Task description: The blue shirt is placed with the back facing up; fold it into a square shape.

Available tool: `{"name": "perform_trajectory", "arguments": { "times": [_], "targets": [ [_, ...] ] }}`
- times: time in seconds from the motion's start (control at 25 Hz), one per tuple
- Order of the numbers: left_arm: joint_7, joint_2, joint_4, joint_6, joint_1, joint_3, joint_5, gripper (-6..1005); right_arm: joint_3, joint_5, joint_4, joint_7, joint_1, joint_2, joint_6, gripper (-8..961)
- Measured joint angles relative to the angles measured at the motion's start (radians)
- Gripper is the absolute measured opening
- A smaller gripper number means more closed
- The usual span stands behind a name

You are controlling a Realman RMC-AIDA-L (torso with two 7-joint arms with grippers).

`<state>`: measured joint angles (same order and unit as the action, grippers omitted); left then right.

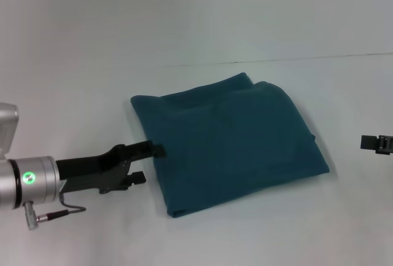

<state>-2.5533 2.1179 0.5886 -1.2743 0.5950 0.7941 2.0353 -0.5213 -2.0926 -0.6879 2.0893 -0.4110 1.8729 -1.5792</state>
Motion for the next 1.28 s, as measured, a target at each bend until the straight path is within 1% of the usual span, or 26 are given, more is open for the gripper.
{"name": "perform_trajectory", "arguments": {
  "times": [0.12,0.2,0.32,0.48,0.56,0.64,0.76,0.92,1.12,1.28],
  "targets": [
    [-0.006,0.002,-0.001,0.002,0.005,-0.006,-0.02,950,0.003,0.003,0.0,0.037,-0.009,0.001,-0.003,912],
    [-0.007,0.002,-0.001,-0.004,0.004,-0.007,-0.033,950,0.003,0.004,0.0,0.092,-0.026,-0.01,0.002,912],
    [-0.01,0.002,-0.001,-0.019,-0.001,-0.007,-0.041,951,-0.005,-0.013,0.001,0.205,-0.069,-0.042,0.025,912],
    [-0.017,0.002,-0.001,-0.049,-0.009,-0.007,-0.043,951,-0.007,-0.102,0.009,0.388,-0.161,-0.1,0.047,912],
    [-0.018,0.001,-0.001,-0.068,-0.013,-0.007,-0.043,951,-0.007,-0.147,0.027,0.436,-0.213,-0.127,0.048,912],
    [-0.018,0.001,-0.002,-0.079,-0.016,-0.006,-0.039,951,-0.007,-0.173,0.046,0.457,-0.254,-0.146,0.045,913],
    [-0.021,0.0,-0.018,-0.087,-0.019,-0.005,-0.031,950,-0.009,-0.204,0.055,0.481,-0.301,-0.155,0.044,913],
    [-0.021,0.001,-0.045,-0.082,-0.019,0.005,-0.027,950,-0.011,-0.225,0.058,0.497,-0.337,-0.154,0.047,913],
    [-0.015,0.002,-0.071,-0.048,-0.008,0.016,-0.017,950,-0.011,-0.227,0.063,0.5,-0.346,-0.15,0.049,913],
    [-0.018,0.007,-0.075,-0.01,-0.002,0.061,-0.016,951,-0.011,-0.227,0.064,0.5,-0.342,-0.149,0.05,913]
  ]
}}
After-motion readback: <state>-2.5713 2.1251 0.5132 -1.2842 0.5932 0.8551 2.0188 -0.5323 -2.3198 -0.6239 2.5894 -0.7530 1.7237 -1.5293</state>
